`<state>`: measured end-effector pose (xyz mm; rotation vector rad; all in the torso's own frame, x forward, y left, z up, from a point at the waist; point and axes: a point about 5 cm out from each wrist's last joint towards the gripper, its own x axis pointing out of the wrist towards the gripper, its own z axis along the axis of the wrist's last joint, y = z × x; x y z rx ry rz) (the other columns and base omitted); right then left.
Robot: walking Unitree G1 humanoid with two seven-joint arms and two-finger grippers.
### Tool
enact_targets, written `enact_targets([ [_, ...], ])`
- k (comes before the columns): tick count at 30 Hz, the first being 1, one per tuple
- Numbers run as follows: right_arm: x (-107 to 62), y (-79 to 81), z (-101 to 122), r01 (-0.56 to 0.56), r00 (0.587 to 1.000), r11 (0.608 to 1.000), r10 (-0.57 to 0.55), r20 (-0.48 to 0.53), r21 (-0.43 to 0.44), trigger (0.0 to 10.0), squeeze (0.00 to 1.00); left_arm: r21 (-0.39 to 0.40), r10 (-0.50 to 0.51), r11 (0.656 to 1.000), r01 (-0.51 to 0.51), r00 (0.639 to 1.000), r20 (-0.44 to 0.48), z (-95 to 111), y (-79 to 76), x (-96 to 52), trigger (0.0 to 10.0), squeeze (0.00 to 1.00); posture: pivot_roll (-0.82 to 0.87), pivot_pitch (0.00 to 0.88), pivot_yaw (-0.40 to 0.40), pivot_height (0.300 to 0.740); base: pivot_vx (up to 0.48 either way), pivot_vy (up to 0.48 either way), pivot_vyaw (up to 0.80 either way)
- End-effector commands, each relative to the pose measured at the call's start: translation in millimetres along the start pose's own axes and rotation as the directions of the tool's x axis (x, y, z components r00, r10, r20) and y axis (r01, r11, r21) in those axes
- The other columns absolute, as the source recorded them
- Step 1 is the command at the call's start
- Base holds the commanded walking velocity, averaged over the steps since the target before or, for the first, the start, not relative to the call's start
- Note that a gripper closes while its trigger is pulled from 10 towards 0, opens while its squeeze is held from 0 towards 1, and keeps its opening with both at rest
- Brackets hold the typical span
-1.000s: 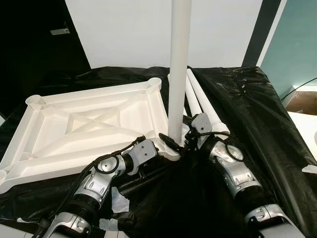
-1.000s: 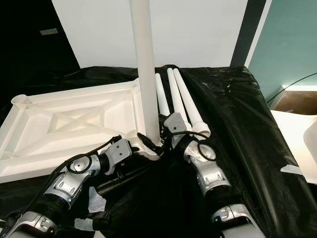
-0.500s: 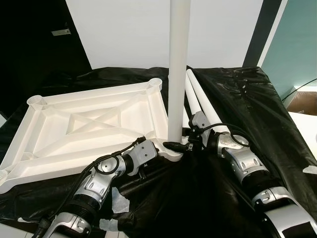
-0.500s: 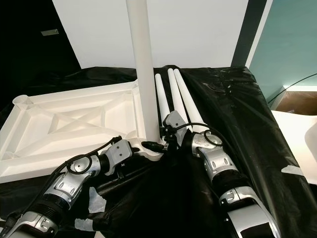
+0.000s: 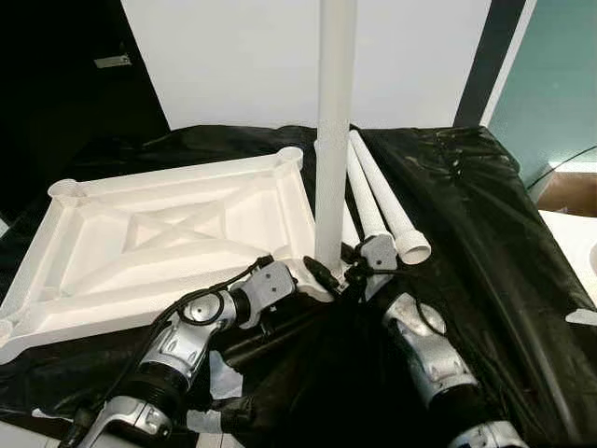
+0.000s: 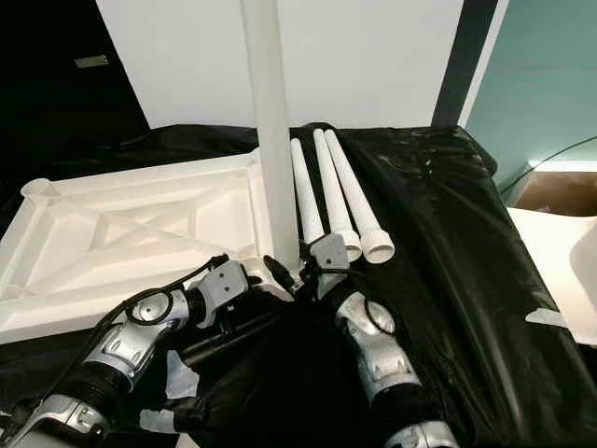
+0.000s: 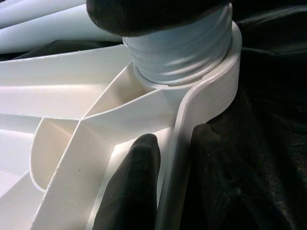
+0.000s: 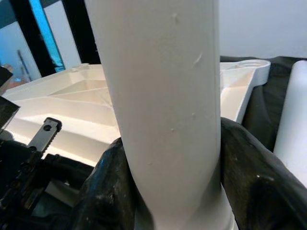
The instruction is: Building children table
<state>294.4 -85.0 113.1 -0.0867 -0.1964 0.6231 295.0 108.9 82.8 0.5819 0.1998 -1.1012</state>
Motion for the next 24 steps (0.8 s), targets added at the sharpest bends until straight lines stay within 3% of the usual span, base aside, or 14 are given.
enact_targets([
  [1,-6.7,-21.8,5,0.139,0.99,0.99,-0.138,0.018,-0.036,0.0,0.0,-0.07,-0.122,0.991,0.115,0.987,-0.103,-28,-28.7,0.9,10.0,0.0,0.07,0.0,0.042,0.74,0.0,0.0,0.0],
  [4,-6.5,-21.8,3,0.162,0.987,0.986,-0.161,0.007,-0.044,0.0,0.0,-0.068,-0.129,0.99,0.123,0.987,-0.097,-26,-29.5,3.4,10.0,0.0,0.07,0.0,0.045,0.74,0.0,0.0,0.0],
  [5,-6.2,-21.7,2,0.156,0.988,0.987,-0.156,0.003,-0.048,1.6,0.0,-0.067,-0.13,0.99,0.124,0.987,-0.096,-26,-29.5,4.2,10.0,0.0,0.06,0.0,0.045,0.74,0.0,0.0,0.0],
  [6,-5.2,-21.2,2,0.135,0.991,0.99,-0.135,-0.002,-0.05,10.0,0.0,-0.066,-0.132,0.99,0.126,0.987,-0.095,-25,-29.5,4.8,10.0,0.0,0.06,0.0,0.045,0.74,0.0,0.0,0.0],
  [7,-3.3,-19.0,2,0.094,0.996,0.995,-0.094,-0.008,-0.041,10.0,1.0,-0.066,-0.132,0.99,0.126,0.987,-0.094,-25,-29.5,5.0,10.0,0.0,0.06,0.0,0.046,0.74,0.0,0.0,0.0],
  [9,-2.1,-17.4,2,0.067,0.998,0.997,-0.067,-0.013,-0.034,10.0,1.0,-0.066,-0.133,0.99,0.127,0.987,-0.093,-25,-29.6,5.2,10.0,0.0,0.06,0.0,0.046,0.74,0.0,0.0,0.0],
  [12,2.4,-12.0,2,-0.094,0.995,0.995,0.093,-0.037,-0.043,10.0,1.0,-0.066,-0.134,0.99,0.128,0.986,-0.095,-25,-29.7,5.2,10.0,0.0,0.06,0.0,0.046,0.74,0.0,0.0,0.0],
  [13,3.1,-12.6,5,-0.139,0.99,0.988,0.138,-0.023,-0.062,10.0,0.0,-0.066,-0.133,0.99,0.127,0.986,-0.096,-26,-29.8,5.1,10.0,0.0,0.06,0.0,0.046,0.74,0.0,0.0,0.0],
  [15,3.1,-12.6,5,-0.139,0.99,0.988,0.138,-0.023,-0.062,10.0,0.0,-0.066,-0.133,0.99,0.127,0.986,-0.096,-26,-29.8,5.1,10.0,0.0,0.06,0.0,0.046,0.74,0.0,0.0,0.0],
  [18,6.3,-23.3,10,-0.236,0.972,0.967,0.233,-0.036,-0.095,10.0,0.0,-0.068,-0.129,0.99,0.123,0.987,-0.096,-26,-29.4,5.4,10.0,0.0,0.07,0.0,0.038,0.74,0.0,0.0,0.0],
  [24,12.2,-43.9,11,-0.379,0.922,0.915,0.361,-0.138,-0.14,10.0,0.0,-0.071,-0.125,0.99,0.119,0.988,-0.096,-26,-29.9,6.1,10.0,0.0,0.07,0.0,0.035,0.74,0.0,0.0,0.0],
])
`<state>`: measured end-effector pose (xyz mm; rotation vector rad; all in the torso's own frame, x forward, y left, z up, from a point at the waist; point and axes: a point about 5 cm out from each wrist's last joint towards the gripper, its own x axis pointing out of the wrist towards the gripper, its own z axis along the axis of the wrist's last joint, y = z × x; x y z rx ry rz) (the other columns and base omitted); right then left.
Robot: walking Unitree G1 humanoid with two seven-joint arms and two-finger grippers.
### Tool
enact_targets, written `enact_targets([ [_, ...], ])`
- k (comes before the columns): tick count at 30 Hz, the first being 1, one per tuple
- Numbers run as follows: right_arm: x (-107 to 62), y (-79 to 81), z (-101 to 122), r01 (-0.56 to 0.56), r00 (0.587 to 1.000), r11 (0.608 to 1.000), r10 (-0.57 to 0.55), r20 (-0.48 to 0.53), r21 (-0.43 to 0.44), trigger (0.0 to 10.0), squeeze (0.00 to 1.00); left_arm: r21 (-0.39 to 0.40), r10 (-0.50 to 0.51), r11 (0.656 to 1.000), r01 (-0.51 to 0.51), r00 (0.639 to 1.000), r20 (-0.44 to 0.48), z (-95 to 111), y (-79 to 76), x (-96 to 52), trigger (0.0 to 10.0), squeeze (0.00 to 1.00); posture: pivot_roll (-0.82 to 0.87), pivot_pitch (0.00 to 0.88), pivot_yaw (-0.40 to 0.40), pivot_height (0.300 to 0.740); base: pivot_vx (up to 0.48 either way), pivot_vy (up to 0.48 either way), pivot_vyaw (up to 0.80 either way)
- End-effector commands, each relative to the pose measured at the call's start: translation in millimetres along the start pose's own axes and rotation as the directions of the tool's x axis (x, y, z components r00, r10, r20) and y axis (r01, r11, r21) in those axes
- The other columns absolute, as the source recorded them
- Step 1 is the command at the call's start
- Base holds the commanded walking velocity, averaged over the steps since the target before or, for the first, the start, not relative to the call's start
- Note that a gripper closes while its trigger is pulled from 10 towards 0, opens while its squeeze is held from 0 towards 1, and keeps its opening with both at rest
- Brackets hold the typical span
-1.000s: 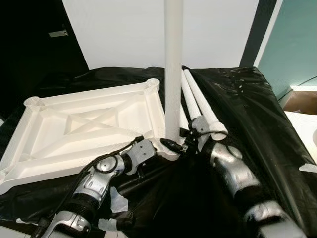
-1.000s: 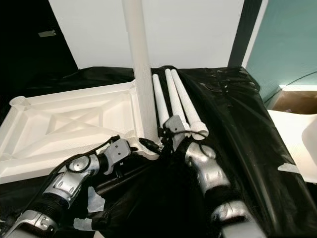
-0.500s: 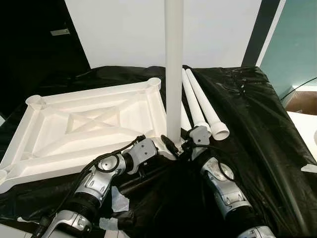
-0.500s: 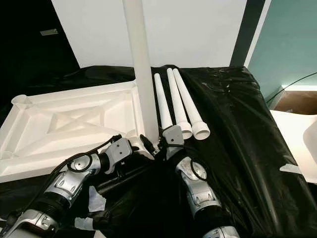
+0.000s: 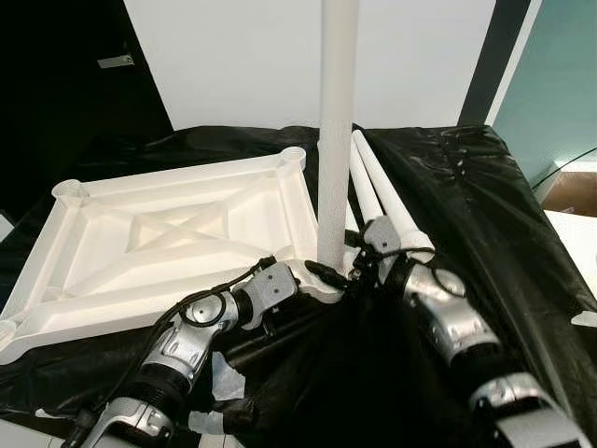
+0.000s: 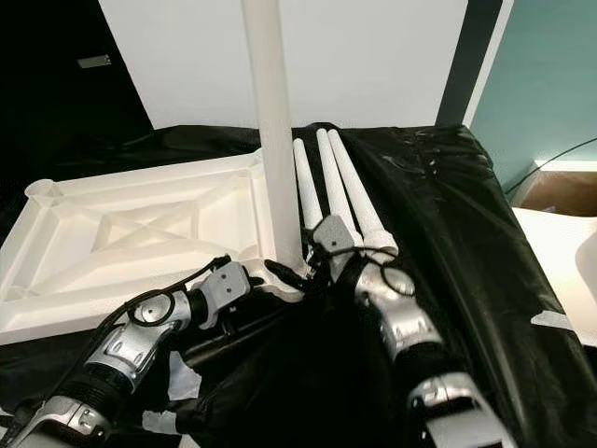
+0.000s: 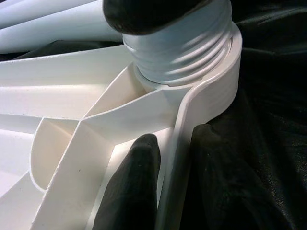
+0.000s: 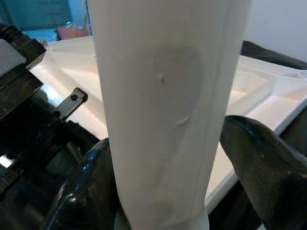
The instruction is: Building children table
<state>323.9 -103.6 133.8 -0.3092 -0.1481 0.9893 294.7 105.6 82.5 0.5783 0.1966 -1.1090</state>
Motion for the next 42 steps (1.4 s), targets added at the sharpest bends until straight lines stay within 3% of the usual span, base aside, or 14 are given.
enact_targets([
  [1,-6.5,-6.6,-4,0.006,1.0,1.0,-0.006,-0.027,-0.002,10.0,0.0,-0.072,-0.119,0.991,0.112,0.988,-0.101,-28,-28.5,3.5,10.0,0.0,0.07,0.0,0.035,0.74,0.0,0.0,0.0],
  [2,-7.2,-6.9,-5,-0.042,0.998,0.999,0.043,-0.048,0.01,0.0,0.0,-0.073,-0.117,0.991,0.11,0.988,-0.102,-28,-28.6,3.7,10.0,0.0,0.08,0.0,0.032,0.74,0.0,0.0,0.0],
  [15,-8.4,11.6,-17,0.107,0.994,0.979,-0.11,0.003,0.173,0.0,0.0,-0.079,-0.11,0.992,0.102,0.989,-0.102,-30,-30.4,1.2,10.0,0.0,0.08,0.0,0.029,0.74,0.0,0.0,0.0],
  [19,-20.3,22.0,-18,0.444,0.889,0.879,-0.456,0.039,0.175,0.0,0.0,-0.077,-0.115,0.991,0.108,0.988,-0.102,-30,-30.8,0.3,10.0,0.0,0.08,0.0,0.036,0.74,0.0,0.0,0.0],
  [31,-26.4,21.1,-16,0.591,0.804,0.8,-0.595,0.009,0.102,0.0,0.0,-0.075,-0.129,0.99,0.122,0.987,-0.098,-28,-33.5,1.8,10.0,0.0,0.07,0.0,0.036,0.74,0.0,0.0,0.0],
  [32,-23.8,24.7,-16,0.562,0.825,0.823,-0.565,0.009,0.08,6.7,0.0,-0.075,-0.129,0.99,0.122,0.987,-0.098,-28,-33.6,2.2,10.0,0.0,0.07,0.0,0.033,0.74,0.0,0.0,0.0],
  [33,-18.1,31.0,-14,0.492,0.869,0.868,-0.494,0.024,0.067,10.0,0.0,-0.075,-0.129,0.99,0.122,0.987,-0.097,-27,-33.7,3.0,10.0,0.0,0.07,0.0,0.032,0.74,0.0,0.0,0.0],
  [35,-16.8,32.6,-13,0.48,0.875,0.875,-0.483,0.028,0.065,10.0,0.0,-0.076,-0.129,0.99,0.122,0.987,-0.096,-27,-33.6,3.1,10.0,0.0,0.07,0.0,0.032,0.74,0.0,0.0,0.0],
  [36,-14.3,29.7,-11,0.445,0.893,0.893,-0.448,0.038,0.063,10.0,1.0,-0.075,-0.13,0.99,0.123,0.987,-0.096,-27,-33.9,3.5,10.0,0.0,0.07,0.0,0.032,0.74,0.0,0.0,0.0],
  [38,-12.4,26.3,-9,0.413,0.908,0.909,-0.416,0.048,0.062,10.0,1.0,-0.075,-0.13,0.99,0.123,0.987,-0.096,-27,-34.1,3.7,10.0,0.0,0.07,0.0,0.032,0.74,0.0,0.0,0.0],
  [39,-11.2,22.2,-6,0.386,0.919,0.92,-0.39,0.062,0.062,10.0,0.56,-0.075,-0.131,0.989,0.124,0.987,-0.096,-27,-34.1,3.9,10.0,0.0,0.07,0.0,0.032,0.74,0.0,0.0,0.0],
  [40,-11.2,22.2,-6,0.386,0.919,0.92,-0.39,0.062,0.062,10.0,0.56,-0.075,-0.131,0.989,0.124,0.987,-0.096,-27,-34.1,3.9,10.0,0.0,0.07,0.0,0.032,0.74,0.0,0.0,0.0],
  [41,-9.6,17.3,-2,0.347,0.933,0.937,-0.35,0.079,0.048,10.0,0.0,-0.075,-0.13,0.99,0.123,0.987,-0.097,-27,-33.9,4.1,10.0,0.0,0.07,0.0,0.032,0.74,0.0,0.0,0.0],
  [42,-8.8,14.4,0,0.325,0.941,0.945,-0.327,0.089,0.038,10.0,0.0,-0.075,-0.129,0.99,0.122,0.987,-0.097,-27,-33.8,4.1,10.0,0.0,0.07,0.0,0.032,0.74,0.0,0.0,0.0],
])
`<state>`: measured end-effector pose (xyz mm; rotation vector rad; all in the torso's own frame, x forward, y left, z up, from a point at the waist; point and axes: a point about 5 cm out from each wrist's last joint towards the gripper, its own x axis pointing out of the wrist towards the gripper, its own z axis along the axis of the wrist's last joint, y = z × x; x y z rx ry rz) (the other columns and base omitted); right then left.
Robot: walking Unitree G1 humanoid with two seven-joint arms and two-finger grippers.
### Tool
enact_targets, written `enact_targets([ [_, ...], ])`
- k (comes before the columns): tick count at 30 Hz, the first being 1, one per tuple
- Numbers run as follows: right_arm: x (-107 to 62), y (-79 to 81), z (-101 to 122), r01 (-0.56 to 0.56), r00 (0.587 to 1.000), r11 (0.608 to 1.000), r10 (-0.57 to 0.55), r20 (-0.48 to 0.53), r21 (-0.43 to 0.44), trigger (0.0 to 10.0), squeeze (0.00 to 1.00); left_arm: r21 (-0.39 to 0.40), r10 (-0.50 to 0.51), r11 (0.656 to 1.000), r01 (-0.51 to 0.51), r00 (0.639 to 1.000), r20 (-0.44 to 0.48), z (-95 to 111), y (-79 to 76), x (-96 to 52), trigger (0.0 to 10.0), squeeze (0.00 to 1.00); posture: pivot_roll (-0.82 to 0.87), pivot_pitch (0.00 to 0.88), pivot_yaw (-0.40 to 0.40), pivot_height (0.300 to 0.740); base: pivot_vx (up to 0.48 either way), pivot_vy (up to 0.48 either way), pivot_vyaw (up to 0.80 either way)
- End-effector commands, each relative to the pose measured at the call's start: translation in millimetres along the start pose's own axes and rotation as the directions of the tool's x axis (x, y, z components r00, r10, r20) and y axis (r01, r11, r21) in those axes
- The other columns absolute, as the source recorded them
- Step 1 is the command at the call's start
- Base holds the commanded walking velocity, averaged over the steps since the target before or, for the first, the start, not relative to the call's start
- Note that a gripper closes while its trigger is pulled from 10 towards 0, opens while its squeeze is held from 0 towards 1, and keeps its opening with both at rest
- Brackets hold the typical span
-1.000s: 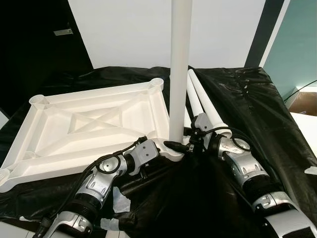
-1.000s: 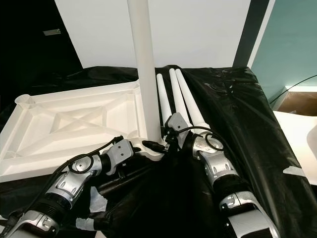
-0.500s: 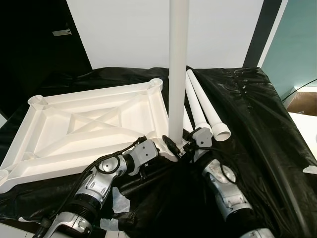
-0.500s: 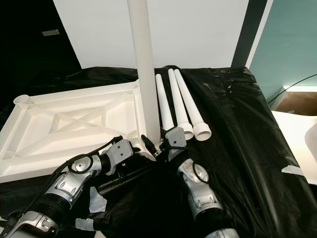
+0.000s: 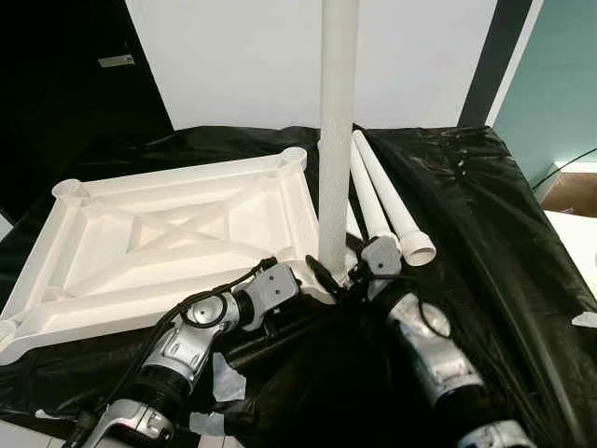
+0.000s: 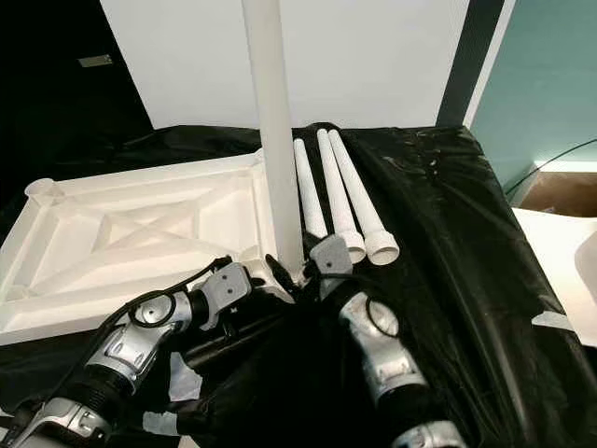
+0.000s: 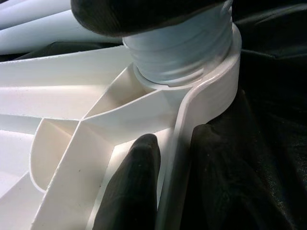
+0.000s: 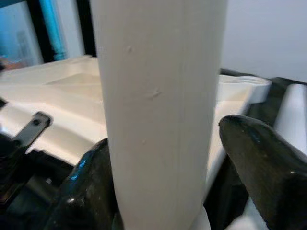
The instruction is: Building children table
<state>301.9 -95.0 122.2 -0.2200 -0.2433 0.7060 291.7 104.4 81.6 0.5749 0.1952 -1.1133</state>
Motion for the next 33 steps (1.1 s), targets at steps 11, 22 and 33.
enact_targets([
  [11,4.8,-27.8,-5,-0.313,0.934,0.948,0.319,-0.162,0.064,0.0,0.0,-0.073,-0.123,0.991,0.116,0.988,-0.098,-26,-29.4,6.0,10.0,0.0,0.06,0.0,0.03,0.74,0.0,0.0,0.0],
  [22,9.5,-33.3,-9,-0.087,0.986,0.988,0.103,-0.128,0.128,0.0,0.0,-0.081,-0.119,0.991,0.111,0.988,-0.099,-28,-31.2,4.9,10.0,0.0,0.07,0.0,0.023,0.74,0.0,0.0,0.0],
  [33,7.9,-1.7,2,0.186,0.982,0.975,-0.19,0.019,0.124,0.0,0.0,-0.077,-0.122,0.99,0.115,0.988,-0.095,-27,-30.4,6.5,10.0,0.0,0.06,0.0,0.027,0.74,0.0,0.0,0.0],
])
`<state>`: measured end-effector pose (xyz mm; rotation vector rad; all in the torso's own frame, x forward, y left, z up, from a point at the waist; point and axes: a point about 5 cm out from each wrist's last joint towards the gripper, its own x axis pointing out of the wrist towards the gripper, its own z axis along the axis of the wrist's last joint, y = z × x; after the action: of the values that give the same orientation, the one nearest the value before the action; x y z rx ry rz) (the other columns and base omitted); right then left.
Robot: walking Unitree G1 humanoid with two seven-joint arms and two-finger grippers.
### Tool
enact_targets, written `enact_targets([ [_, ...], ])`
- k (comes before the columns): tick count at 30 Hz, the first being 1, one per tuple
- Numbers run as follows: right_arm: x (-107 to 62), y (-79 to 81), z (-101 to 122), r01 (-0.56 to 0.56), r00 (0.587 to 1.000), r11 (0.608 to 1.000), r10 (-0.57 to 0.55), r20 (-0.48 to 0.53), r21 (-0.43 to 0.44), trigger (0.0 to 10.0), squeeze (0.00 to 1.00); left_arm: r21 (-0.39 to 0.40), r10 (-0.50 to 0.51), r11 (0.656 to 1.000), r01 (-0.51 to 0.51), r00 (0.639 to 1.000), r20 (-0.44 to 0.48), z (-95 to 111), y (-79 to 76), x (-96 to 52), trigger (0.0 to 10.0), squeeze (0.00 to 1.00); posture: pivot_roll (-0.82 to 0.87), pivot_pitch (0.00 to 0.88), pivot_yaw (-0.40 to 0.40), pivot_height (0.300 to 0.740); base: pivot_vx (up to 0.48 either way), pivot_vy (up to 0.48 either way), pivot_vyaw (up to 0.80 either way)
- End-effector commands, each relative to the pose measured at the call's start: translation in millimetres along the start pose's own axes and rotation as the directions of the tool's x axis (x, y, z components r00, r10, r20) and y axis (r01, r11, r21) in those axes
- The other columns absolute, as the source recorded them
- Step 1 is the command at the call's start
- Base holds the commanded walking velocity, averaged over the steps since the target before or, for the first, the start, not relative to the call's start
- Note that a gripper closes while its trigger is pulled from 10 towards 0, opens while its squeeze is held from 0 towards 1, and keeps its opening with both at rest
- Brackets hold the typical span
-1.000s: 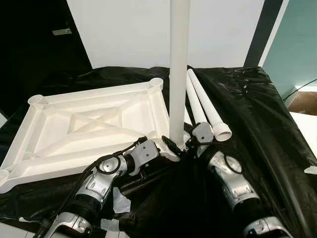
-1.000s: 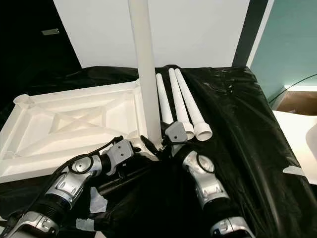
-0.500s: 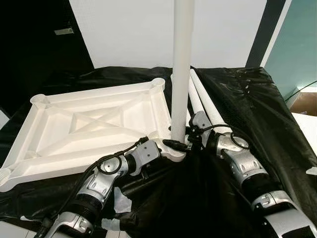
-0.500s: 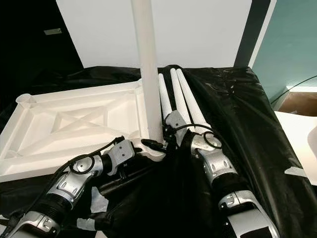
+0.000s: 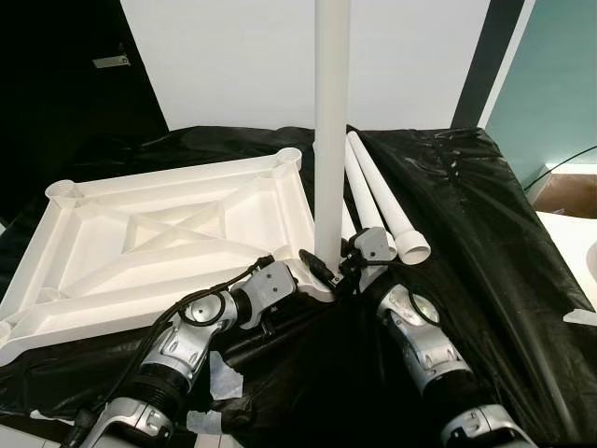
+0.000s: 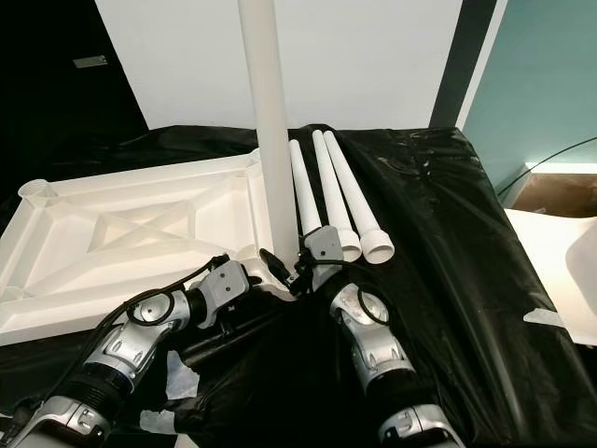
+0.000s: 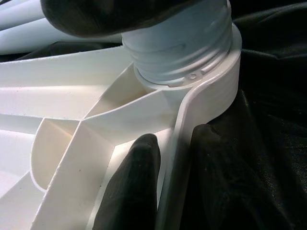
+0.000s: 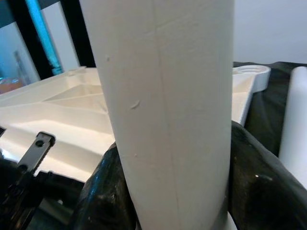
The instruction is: Building children table
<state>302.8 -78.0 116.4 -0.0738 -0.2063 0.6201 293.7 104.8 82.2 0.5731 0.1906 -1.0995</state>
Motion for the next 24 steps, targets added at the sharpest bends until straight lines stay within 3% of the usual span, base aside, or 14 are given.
enact_targets([
  [1,-2.2,-12.8,8,0.11,0.993,0.994,-0.109,0.045,-0.015,0.0,0.0,-0.074,-0.136,0.989,0.129,0.986,-0.097,-27,-32.2,5.5,10.0,0.0,0.06,0.0,0.027,0.74,0.0,0.0,0.0],
  [4,0.3,-13.4,6,0.152,0.988,0.988,-0.152,0.036,-0.008,0.0,0.0,-0.074,-0.135,0.989,0.128,0.986,-0.098,-27,-31.8,5.3,10.0,0.0,0.07,0.0,0.027,0.74,0.0,0.0,0.0],
  [5,1.3,-13.0,6,0.152,0.988,0.988,-0.151,0.03,-0.022,1.7,0.0,-0.075,-0.135,0.989,0.128,0.986,-0.097,-27,-31.7,5.3,10.0,0.0,0.06,0.0,0.027,0.74,0.0,0.0,0.0],
  [6,1.8,-12.5,5,0.15,0.988,0.988,-0.149,0.027,-0.034,1.7,0.0,-0.075,-0.135,0.989,0.128,0.986,-0.097,-27,-31.7,5.3,10.0,0.0,0.06,0.0,0.027,0.74,0.0,0.0,0.0],
  [7,3.2,-11.8,5,0.122,0.992,0.99,-0.121,0.023,-0.074,10.0,0.0,-0.076,-0.135,0.989,0.128,0.986,-0.098,-27,-31.8,5.4,10.0,0.0,0.06,0.0,0.026,0.74,0.0,0.0,0.0],
  [9,4.1,-11.3,5,0.101,0.995,0.99,-0.1,0.019,-0.101,10.0,0.0,-0.076,-0.135,0.989,0.128,0.986,-0.098,-27,-31.9,5.4,10.0,0.0,0.06,0.0,0.026,0.74,0.0,0.0,0.0],
  [10,5.3,-12.2,6,0.012,1.0,0.998,-0.012,0.003,-0.06,10.0,1.0,-0.076,-0.134,0.989,0.127,0.986,-0.099,-27,-31.7,5.5,10.0,0.0,0.06,0.0,0.027,0.74,0.0,0.0,0.0],
  [14,6.1,-17.8,8,-0.072,0.997,0.994,0.07,-0.022,-0.087,10.0,1.0,-0.076,-0.133,0.989,0.126,0.986,-0.1,-28,-31.4,5.3,10.0,0.0,0.06,0.0,0.029,0.74,0.0,0.0,0.0],
  [15,5.7,-20.7,9,-0.112,0.993,0.988,0.109,-0.039,-0.104,10.0,0.4,-0.075,-0.134,0.989,0.127,0.986,-0.1,-28,-31.4,5.4,10.0,0.0,0.06,0.0,0.032,0.74,0.0,0.0,0.0],
  [16,5.7,-20.7,9,-0.112,0.993,0.988,0.109,-0.039,-0.104,10.0,0.4,-0.075,-0.134,0.989,0.127,0.986,-0.1,-28,-31.4,5.4,10.0,0.0,0.06,0.0,0.032,0.74,0.0,0.0,0.0],
  [17,5.4,-22.4,9,-0.138,0.99,0.984,0.133,-0.05,-0.112,10.0,0.0,-0.075,-0.134,0.989,0.127,0.986,-0.1,-28,-31.3,5.4,10.0,0.0,0.06,0.0,0.033,0.74,0.0,0.0,0.0],
  [22,-1.7,-30.5,8,-0.321,0.943,0.939,0.304,-0.139,-0.122,10.0,0.0,-0.073,-0.141,0.988,0.134,0.985,-0.1,-28,-32.0,6.7,10.0,0.0,0.05,0.0,0.042,0.74,0.0,0.0,0.0],
  [23,-3.9,-35.3,8,-0.371,0.922,0.92,0.349,-0.168,-0.125,4.4,0.0,-0.072,-0.144,0.988,0.137,0.984,-0.101,-28,-32.0,7.2,10.0,0.0,0.04,0.0,0.044,0.74,0.0,0.0,0.0],
  [24,-3.9,-35.3,8,-0.371,0.922,0.92,0.349,-0.168,-0.125,4.4,0.0,-0.072,-0.144,0.988,0.137,0.984,-0.101,-28,-32.0,7.2,10.0,0.0,0.04,0.0,0.044,0.74,0.0,0.0,0.0],
])
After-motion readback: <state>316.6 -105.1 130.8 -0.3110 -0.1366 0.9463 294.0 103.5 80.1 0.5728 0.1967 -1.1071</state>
